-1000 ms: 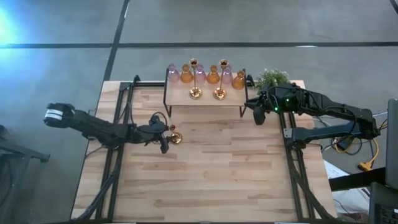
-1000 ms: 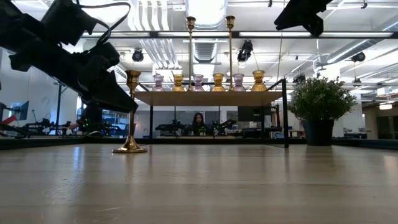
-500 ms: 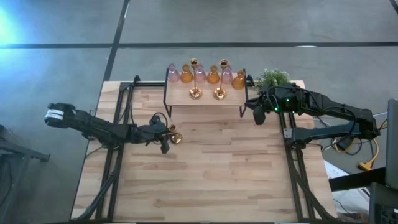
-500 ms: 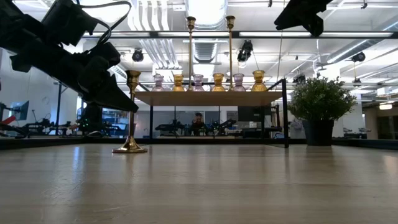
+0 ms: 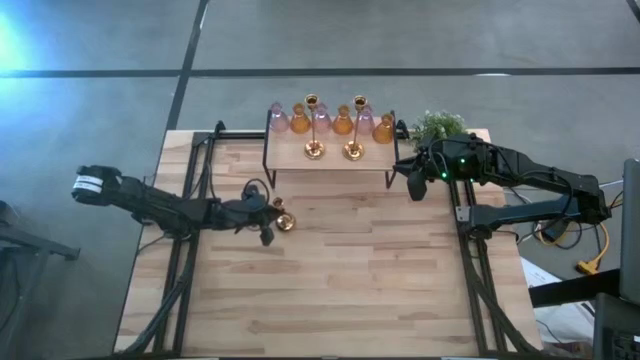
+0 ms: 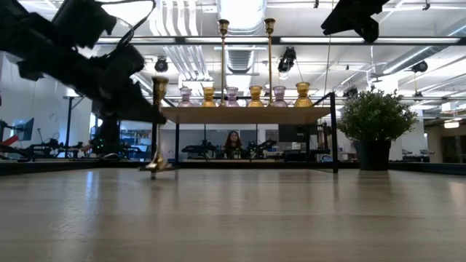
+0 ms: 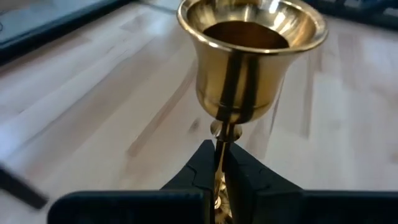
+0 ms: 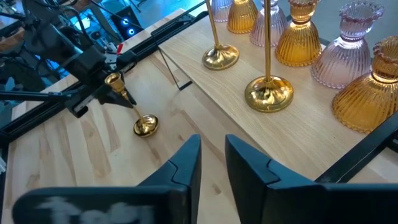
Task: Pick & Place candle stick holders
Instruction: Put the gold candle holder on the shelf
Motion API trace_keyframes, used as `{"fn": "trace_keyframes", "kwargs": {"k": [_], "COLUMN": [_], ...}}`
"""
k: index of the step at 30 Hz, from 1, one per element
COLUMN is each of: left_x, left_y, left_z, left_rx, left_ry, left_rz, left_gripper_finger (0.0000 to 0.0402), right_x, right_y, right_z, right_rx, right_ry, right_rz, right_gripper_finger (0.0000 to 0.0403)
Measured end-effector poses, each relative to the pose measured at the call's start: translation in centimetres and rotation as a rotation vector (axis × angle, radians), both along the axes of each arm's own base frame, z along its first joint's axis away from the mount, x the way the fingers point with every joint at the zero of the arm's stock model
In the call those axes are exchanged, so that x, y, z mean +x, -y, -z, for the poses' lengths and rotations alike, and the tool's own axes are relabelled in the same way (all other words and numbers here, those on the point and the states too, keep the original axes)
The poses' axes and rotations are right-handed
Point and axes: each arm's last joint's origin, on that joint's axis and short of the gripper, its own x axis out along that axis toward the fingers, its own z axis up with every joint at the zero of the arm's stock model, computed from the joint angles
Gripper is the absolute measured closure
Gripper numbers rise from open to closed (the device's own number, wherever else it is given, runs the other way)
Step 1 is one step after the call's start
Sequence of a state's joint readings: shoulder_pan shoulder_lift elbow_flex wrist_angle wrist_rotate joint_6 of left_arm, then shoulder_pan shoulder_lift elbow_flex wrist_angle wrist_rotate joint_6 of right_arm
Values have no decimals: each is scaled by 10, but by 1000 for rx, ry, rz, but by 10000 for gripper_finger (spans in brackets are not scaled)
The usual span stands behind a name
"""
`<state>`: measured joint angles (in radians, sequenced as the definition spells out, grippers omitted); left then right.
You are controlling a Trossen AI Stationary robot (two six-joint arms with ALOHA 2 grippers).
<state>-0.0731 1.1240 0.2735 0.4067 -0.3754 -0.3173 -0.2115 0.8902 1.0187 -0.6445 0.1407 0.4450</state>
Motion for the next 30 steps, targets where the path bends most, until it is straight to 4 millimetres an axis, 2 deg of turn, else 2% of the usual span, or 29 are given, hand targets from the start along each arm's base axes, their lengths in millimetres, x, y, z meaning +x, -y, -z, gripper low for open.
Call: {"fn": "trace_keyframes", "kwargs": {"k": [4, 8, 11, 16, 23, 30], "left_x": [12, 28, 45, 81, 125, 157], "left_y": [1, 1, 1, -2, -19, -43], "left_z": [-19, -46, -70, -109, -150, -177], "left_rx": [-7, -4, 23, 53, 63, 79], "left_ry": [35, -15, -37, 20, -14, -19], "left_rz": [-1, -6, 4, 23, -12, -74], "left_gripper_finger": [383, 383, 383, 383, 383, 383], "right_x": [0, 0, 0, 0, 0, 0], "right_y": [0, 0, 0, 0, 0, 0], "right_z": [0, 0, 0, 0, 0, 0], "right_rx": [0, 0, 0, 0, 7, 7], "right_ry": [1, 0, 0, 0, 2, 2], "right_rz": [0, 0, 0, 0, 4, 3], "right_gripper_finger": [342, 344, 341, 334, 324, 323]}}
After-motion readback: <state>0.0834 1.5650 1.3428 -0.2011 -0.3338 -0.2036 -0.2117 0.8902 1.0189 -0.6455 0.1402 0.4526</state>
